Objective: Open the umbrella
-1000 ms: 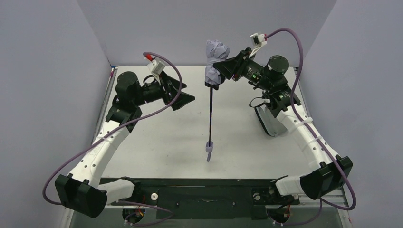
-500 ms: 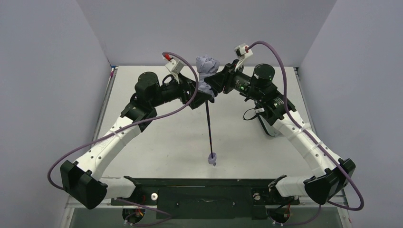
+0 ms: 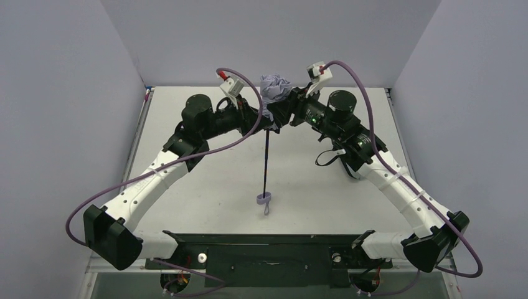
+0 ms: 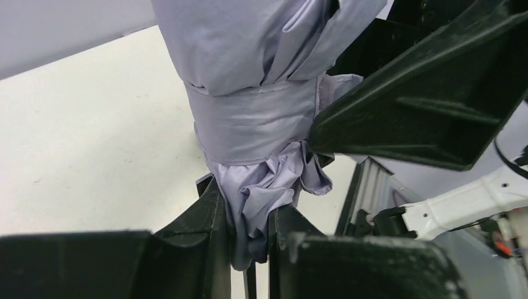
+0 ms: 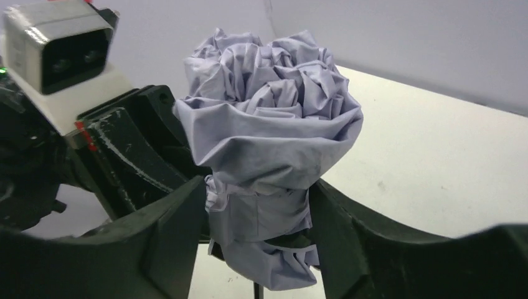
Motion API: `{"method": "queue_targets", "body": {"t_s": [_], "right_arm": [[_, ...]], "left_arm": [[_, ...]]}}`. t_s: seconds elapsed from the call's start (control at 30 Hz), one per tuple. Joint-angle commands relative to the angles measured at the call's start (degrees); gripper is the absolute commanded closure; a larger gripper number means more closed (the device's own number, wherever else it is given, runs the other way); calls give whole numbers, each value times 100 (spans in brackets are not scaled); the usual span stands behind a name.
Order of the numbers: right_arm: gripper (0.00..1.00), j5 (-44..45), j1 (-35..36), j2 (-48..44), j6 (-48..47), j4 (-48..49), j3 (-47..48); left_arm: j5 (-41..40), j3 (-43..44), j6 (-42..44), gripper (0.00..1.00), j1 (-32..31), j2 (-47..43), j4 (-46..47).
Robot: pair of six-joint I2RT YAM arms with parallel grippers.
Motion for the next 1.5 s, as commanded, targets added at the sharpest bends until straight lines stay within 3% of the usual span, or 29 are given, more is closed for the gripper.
{"method": "queue_targets", "body": {"t_s": [0.0,0.03,0.1,0.2,0.37,0.63,0.83,0.93,1.07,1.23,1.47], "right_arm": [[36,-1121,-432,-328,571,346,429],[28,-1581,-596,-306,651,347,475],[23,-2176,-1025,-281,883,344,618],[22,-2666,-1407,-311,852,214,624],[22,-2936,-1434,-346,727,182,392],[25,-2906,-1228,-379,760,101,481],[37,-1615,-1054,-833,234,-822,172],[45,-1452,-808,-791,77,-1032,185],[47,-1122,-451,-539,-74,-1324,524],[51,-799,-361,-363,192,-1417,562],[76,-495,-343,-245,0,-1811,601]], "left_arm": [[918,-263,-846,100,402,-123,1637],[1243,-336,-1001,100,449,-130,1976],[1556,-384,-1301,100,568,-151,2286],[2001,-389,-1660,100,673,-140,2622],[2411,-361,-2099,100,636,-98,3033],[2076,-168,-1527,100,540,-143,2207],[512,3,-678,100,495,-352,927],[404,32,-411,100,384,-303,678],[71,59,272,100,-44,-326,235],[-329,161,514,100,-329,-335,3],[-305,236,541,100,-372,-340,64]]}}
